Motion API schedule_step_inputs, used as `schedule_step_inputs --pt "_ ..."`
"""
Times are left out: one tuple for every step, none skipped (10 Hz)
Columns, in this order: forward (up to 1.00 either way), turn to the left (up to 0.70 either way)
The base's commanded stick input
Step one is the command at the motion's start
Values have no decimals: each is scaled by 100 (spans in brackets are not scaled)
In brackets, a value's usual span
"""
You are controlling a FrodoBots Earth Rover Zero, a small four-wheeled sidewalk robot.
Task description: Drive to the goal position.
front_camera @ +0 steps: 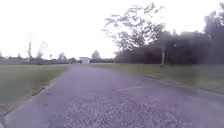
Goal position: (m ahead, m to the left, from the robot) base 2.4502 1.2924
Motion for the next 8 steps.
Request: schedule_step_inputs --pt "85 -19" --pt "85 -19" --pt "85 -19" --pt "85 -19" --pt "85 -19" --pt "85 -19" --pt "85 -19" --pt "85 -19"
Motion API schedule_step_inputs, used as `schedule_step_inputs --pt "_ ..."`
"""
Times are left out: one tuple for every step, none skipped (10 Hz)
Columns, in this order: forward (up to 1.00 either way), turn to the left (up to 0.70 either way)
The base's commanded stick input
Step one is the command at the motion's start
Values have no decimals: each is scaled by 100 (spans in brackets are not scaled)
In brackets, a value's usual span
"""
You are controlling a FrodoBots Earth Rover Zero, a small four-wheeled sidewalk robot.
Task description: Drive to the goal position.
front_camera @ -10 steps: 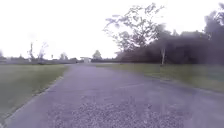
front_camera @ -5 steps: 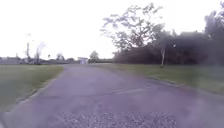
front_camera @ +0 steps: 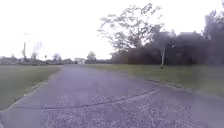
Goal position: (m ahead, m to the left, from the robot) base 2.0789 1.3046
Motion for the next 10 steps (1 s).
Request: schedule_step_inputs --pt "85 -19" --pt "85 0" --pt "85 0" --pt "85 0" --pt "85 0" --pt "85 0" --pt "85 0" --pt "85 0" --pt "85 0" --pt "85 0"
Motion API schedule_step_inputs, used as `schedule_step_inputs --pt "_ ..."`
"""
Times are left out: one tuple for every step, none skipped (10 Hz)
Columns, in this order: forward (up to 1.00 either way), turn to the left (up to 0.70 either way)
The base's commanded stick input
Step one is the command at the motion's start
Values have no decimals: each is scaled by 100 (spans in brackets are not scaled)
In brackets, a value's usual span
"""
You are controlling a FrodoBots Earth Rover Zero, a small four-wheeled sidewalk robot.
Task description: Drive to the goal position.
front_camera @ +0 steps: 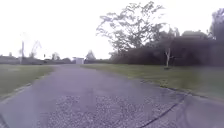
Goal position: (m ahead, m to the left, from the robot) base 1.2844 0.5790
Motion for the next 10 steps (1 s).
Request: schedule_step_inputs --pt "81 4" --pt "71 14" --pt "62 23" --pt "52 33" --pt "42 43" --pt "33 52" --pt "23 62" --pt "14 71" --pt "4 81" --pt "0 85"
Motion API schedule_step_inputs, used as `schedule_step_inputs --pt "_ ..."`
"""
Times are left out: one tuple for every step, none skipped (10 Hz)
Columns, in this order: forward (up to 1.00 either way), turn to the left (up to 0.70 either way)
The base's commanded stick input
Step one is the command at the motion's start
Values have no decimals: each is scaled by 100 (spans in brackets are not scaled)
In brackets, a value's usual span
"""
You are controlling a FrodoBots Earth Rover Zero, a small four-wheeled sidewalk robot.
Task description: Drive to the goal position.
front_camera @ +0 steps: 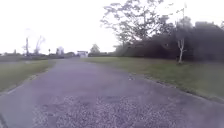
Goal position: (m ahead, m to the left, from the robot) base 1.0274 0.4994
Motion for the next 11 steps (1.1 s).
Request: schedule_step_inputs --pt "0 85" --pt "0 85" --pt "0 85" --pt "0 85" --pt "0 85" --pt "0 85" --pt "0 85" --pt "0 85" --pt "0 85" --pt "0 85" --pt "0 79"
